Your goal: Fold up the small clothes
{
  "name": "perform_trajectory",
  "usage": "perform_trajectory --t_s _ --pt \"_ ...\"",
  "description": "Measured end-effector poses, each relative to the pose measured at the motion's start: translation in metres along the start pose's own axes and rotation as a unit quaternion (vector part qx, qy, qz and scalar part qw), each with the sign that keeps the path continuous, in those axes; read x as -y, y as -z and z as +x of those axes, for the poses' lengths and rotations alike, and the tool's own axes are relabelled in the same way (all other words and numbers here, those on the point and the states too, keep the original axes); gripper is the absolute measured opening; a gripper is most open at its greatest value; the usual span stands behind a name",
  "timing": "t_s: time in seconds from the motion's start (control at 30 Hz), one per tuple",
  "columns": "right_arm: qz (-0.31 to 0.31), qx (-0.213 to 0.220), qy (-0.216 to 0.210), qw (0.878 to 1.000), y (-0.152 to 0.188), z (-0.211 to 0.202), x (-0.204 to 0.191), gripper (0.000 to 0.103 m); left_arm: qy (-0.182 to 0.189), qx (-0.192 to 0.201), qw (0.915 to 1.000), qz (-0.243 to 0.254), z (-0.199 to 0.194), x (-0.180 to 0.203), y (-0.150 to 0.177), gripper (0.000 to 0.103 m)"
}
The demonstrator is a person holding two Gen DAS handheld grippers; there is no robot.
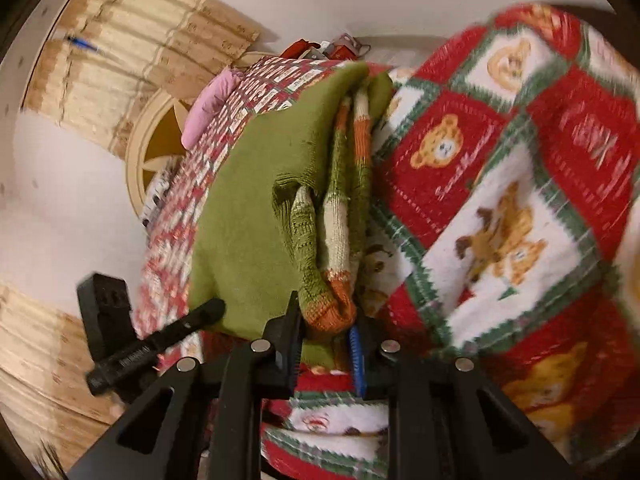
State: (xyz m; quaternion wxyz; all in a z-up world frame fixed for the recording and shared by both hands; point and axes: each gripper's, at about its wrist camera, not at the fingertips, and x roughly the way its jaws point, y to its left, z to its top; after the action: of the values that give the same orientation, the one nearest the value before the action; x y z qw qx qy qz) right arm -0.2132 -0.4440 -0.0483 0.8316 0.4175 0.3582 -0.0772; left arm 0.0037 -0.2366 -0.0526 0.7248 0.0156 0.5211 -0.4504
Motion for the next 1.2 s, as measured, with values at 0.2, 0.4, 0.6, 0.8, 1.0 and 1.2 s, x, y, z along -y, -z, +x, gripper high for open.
perform_trajectory --t_s 0.2,0.4,0.6,0.8,1.0,1.2 --pt "-0.096 0.086 0.073 0.989 -0.018 -0.034 -0.035 0.021 -0.033 0.075 0.9965 0.015 -0.029 0.001 -0.025 0.072" --pt "-0.155 0.111 0.123 0.974 -0.093 0.012 -0.062 0.021 -0.089 0.108 0.9895 0.038 -0.011 0.009 -0.065 0.076" --pt "-0.226 0.066 0.226 0.945 -0.131 0.091 -0.058 0.020 -0.136 0.090 0.9847 0.060 0.030 0.019 -0.069 0.078" --pt "-0.218 0.066 0.252 0.940 -0.139 0.102 -0.036 0.019 -0.166 0.104 0.9779 0.072 0.041 0.026 -0.068 0.093" --pt "-0.214 0.072 0.255 0.940 -0.136 0.100 -0.038 0.019 -0.160 0.095 0.9810 0.054 0.040 0.020 -0.066 0.095" --pt "-0.210 0.084 0.266 0.937 -0.118 0.074 -0.045 0.020 -0.170 0.098 0.9788 0.060 0.037 0.023 -0.060 0.095"
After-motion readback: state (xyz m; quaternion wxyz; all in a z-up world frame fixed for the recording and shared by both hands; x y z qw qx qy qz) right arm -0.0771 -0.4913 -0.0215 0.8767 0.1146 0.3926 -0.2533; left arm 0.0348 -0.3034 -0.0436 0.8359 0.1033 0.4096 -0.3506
